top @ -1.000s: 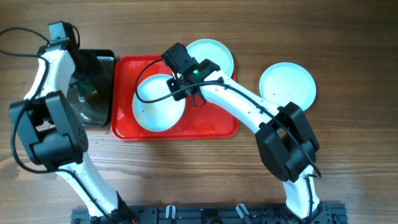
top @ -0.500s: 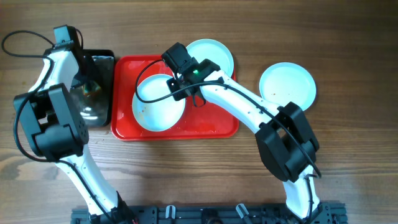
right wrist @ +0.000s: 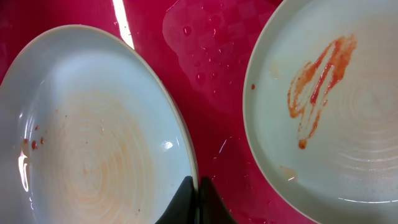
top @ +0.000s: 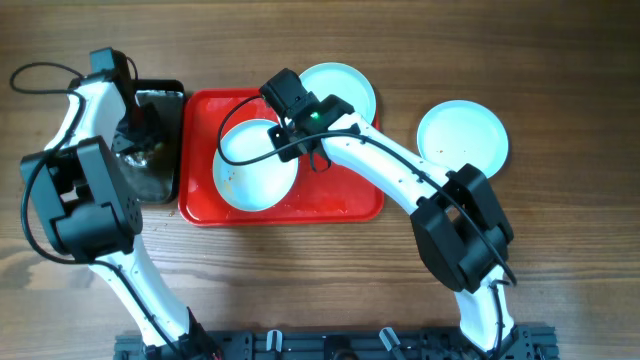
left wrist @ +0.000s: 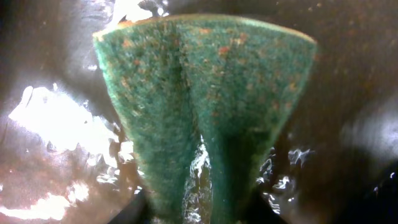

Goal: Clean dirty plates on tray and stack at the side

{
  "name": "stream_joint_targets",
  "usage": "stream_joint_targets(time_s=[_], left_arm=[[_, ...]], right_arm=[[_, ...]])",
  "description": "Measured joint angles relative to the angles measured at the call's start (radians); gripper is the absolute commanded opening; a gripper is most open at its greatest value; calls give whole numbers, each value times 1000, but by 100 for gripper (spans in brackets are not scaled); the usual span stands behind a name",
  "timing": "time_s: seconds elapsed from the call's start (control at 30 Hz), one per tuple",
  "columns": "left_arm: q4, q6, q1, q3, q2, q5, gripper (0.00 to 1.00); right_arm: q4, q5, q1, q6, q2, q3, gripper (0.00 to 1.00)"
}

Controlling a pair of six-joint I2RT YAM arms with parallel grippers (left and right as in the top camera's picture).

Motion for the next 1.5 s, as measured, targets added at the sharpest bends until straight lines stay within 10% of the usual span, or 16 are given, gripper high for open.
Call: stream_joint_targets(time_s=[0.3,0.37,0.4,0.53,1.0,1.07,1.17,1.23,1.5], left_arm=[[25,-8,0,-39,-24,2,8],[0,-11,0,-26,-24,2,74],[-15,-8,0,-21,-24,2,91],[-73,-13,0,45,-24,2,100],[-7,-8,0,6,-21,40,65],[26,-8,0,-27,-16,48,29],[68,-11,0,-34,-16,47,27],[97,-12,0,-37,-16,47,4],[-2,-15,0,-12,-38,51,4]], right_arm=[[0,0,0,0,0,0,5],[0,0,0,0,0,0,5],[0,0,0,0,0,0,5],[0,0,0,0,0,0,5],[0,0,0,0,0,0,5],[0,0,0,0,0,0,5],[0,0,0,0,0,0,5],[0,0,0,0,0,0,5],[4,-4,0,0,0,0,4]])
